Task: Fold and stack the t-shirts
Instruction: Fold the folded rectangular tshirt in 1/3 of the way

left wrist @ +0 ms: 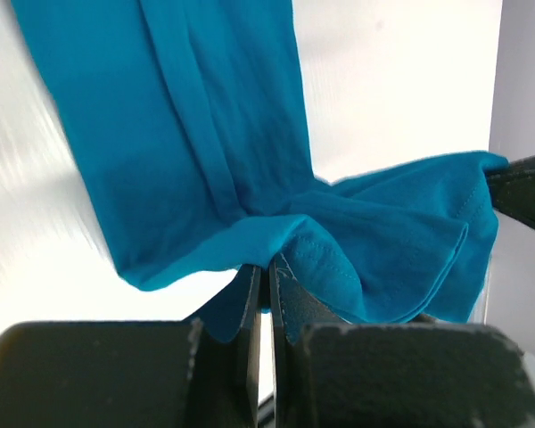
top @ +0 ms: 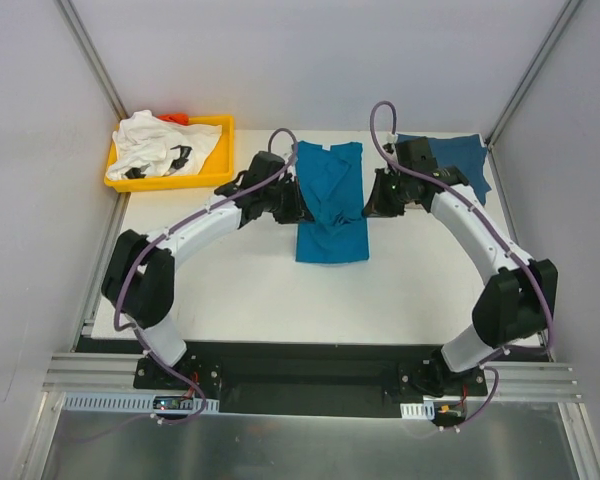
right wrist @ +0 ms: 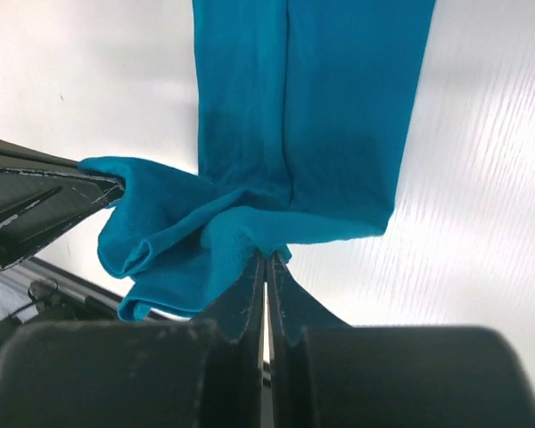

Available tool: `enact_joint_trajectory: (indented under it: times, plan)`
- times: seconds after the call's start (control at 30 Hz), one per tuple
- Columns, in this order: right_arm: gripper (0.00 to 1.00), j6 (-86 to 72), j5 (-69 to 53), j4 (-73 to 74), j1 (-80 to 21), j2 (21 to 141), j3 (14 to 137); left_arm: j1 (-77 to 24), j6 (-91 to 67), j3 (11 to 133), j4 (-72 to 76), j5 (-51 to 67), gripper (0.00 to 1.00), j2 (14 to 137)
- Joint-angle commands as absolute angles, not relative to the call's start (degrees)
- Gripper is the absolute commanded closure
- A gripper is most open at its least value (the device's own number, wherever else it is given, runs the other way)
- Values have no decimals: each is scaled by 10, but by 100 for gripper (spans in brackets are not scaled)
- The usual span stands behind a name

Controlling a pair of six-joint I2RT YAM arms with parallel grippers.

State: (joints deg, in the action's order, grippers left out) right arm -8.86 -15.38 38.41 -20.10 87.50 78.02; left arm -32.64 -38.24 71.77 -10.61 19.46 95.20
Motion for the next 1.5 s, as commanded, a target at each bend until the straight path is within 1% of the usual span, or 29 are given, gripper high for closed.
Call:
enact_joint_trajectory:
  times: [0.0,0.1,0.23,0.37,0.5,0.83,0.9,0.97,1.0,1.07,1.1,1.13,1.17,1.2,1.27,1.33,1.4,1.47]
  plan:
    - [99,-68,-161,404,-183,936,853,-298,-344,803,-116,211,100,1001]
    - [99,-69,-153,402,-174,968,890,-279,-334,848,-122,237,100,1045]
    - [99,-70,-134,397,-165,1034,935,-261,-316,894,-137,236,100,1098]
    - [99,-72,-141,394,-155,1093,984,-250,-310,936,-145,249,100,1140]
    - [99,-83,-133,395,-148,1136,1017,-247,-309,982,-151,242,100,1178]
    - [99,-87,-147,398,-139,1222,1078,-233,-316,998,-160,237,100,1233]
    - [99,-88,-144,397,-139,1234,1083,-229,-321,1000,-163,238,99,1242]
    - [99,-92,-148,393,-137,1250,1090,-226,-323,1001,-164,245,96,1252]
    - [96,-93,-149,392,-137,1254,1093,-224,-323,1003,-165,245,94,1254]
    - [89,-97,-160,392,-137,1267,1103,-223,-323,1005,-167,243,86,1259]
    - [82,-97,-169,397,-135,1271,1113,-222,-323,1008,-168,242,84,1259]
    - [78,-95,-171,402,-137,1274,1121,-221,-323,1012,-170,241,80,1263]
    - [74,-92,-174,407,-136,1278,1128,-221,-327,1015,-174,243,75,1263]
    - [68,-90,-177,419,-136,1277,1139,-219,-329,1019,-179,247,67,1261]
    - [66,-83,-178,432,-137,1260,1141,-217,-330,1019,-181,251,1,1248]
    - [55,-76,-180,439,-139,1240,1116,-217,-325,1010,-182,251,1,1222]
    - [4,-69,-161,441,-143,1194,1091,-217,-325,989,-182,247,1,1186]
    - [3,-64,-149,439,-148,1159,1041,-218,-327,959,-182,244,1,1159]
